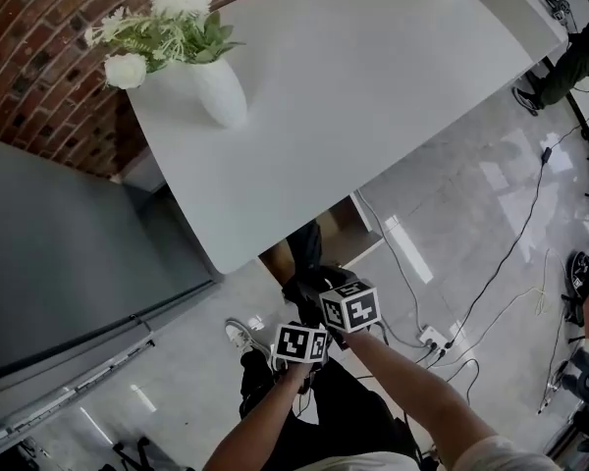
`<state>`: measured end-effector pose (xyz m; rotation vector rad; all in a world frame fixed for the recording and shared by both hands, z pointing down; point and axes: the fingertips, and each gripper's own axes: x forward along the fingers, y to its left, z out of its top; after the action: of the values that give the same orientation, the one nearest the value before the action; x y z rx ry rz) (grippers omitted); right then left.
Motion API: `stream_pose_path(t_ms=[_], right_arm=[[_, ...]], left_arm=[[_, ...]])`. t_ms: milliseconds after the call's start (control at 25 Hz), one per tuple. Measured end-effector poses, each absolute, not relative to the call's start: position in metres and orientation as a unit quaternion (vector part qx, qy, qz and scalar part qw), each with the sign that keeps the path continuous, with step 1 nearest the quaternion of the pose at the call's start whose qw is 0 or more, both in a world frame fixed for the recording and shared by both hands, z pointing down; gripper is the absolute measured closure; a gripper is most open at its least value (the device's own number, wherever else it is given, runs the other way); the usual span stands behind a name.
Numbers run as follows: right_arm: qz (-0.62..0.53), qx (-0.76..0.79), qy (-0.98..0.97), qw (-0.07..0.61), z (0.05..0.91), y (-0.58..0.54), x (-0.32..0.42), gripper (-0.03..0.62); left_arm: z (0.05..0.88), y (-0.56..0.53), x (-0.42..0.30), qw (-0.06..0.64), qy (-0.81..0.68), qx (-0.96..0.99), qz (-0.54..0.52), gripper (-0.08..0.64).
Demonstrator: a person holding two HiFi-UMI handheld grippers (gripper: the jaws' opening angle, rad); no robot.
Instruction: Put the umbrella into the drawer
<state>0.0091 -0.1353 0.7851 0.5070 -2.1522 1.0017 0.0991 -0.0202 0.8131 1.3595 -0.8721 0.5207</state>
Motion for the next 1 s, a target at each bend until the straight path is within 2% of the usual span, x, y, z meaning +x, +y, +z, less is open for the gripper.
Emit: stream_pose_path(t_ms=[560, 840, 880, 960, 1000], right_arm=[[0.367, 0.188, -0.833, 0.369, 0.813, -0.154, -0.004, 0.347], [0.349, 0.205, -0.838, 0.365, 0.816, -0.171, -0.009, 0.367], [0.337, 0.211, -0.843, 0.362, 0.814, -0.177, -0.009, 0.383], [0.304, 0.223, -0.855, 0.356, 0.806, -0.188, -0.011, 0.573], [0.293, 0.225, -0.859, 0.355, 0.802, -0.191, -0.013, 0.572]], left_arm=[[0.831, -0.038, 0.087, 0.687, -0.412, 0.571, 0.182, 0.416], [0.836, -0.055, 0.074, 0.678, -0.431, 0.568, 0.179, 0.414], [0.837, -0.058, 0.071, 0.677, -0.435, 0.566, 0.179, 0.414], [0.838, -0.063, 0.066, 0.674, -0.440, 0.566, 0.179, 0.414], [0.839, -0.065, 0.065, 0.672, -0.440, 0.567, 0.183, 0.418]])
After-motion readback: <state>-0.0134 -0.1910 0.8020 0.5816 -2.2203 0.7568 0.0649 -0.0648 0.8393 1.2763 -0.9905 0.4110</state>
